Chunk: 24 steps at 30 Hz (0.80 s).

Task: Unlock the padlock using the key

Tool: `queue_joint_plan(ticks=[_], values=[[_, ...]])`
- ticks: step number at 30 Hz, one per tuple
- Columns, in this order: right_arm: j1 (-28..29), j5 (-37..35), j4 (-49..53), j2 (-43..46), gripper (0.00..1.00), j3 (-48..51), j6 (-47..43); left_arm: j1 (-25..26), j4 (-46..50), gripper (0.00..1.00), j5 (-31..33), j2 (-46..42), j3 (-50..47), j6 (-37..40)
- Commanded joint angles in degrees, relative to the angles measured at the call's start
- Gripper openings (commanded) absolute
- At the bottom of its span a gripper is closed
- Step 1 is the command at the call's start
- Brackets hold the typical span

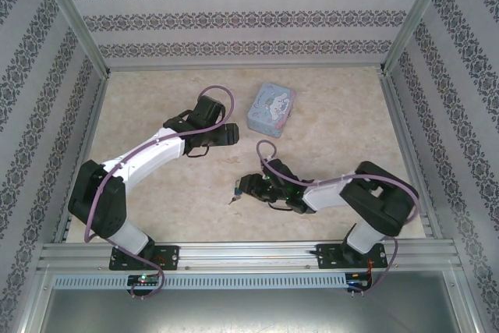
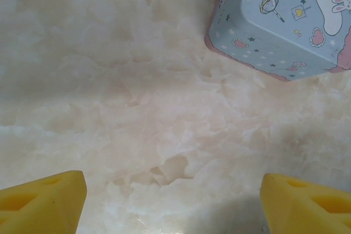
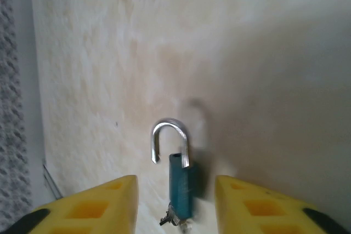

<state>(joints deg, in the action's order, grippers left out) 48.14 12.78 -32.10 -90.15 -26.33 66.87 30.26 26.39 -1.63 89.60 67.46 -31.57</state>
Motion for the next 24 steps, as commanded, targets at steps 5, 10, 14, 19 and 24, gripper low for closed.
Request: queue_joint_plan(ticks=[5, 10, 14, 19, 24], values=[[-10.37, 1.0, 15.28, 18.82, 0.73, 3.33, -7.29, -1.13, 0.45, 0.88, 2.97, -6.2, -2.98, -0.2], [-19.21, -4.49, 38.0, 35.21, 0.98, -3.8, -20.35, -1.83, -0.74, 0.97, 9.12, -12.31, -6.73, 0.49], [-24.58, -22.77, 49.18, 43.16, 0.98, -10.22, -30.99, -2.38, -4.59, 1.0, 18.93, -18.6, -11.4, 3.82], [-33.91, -36.22, 41.97, 43.46, 0.98, -10.3, -39.9, -4.79, -12.27, 0.99, 29.48, -25.07, -18.0, 9.85], [-41.96, -39.61, 34.67, 37.13, 0.98, -9.47, -45.26, -8.9, -28.36, 1.0, 35.29, -29.94, -27.96, 20.1]])
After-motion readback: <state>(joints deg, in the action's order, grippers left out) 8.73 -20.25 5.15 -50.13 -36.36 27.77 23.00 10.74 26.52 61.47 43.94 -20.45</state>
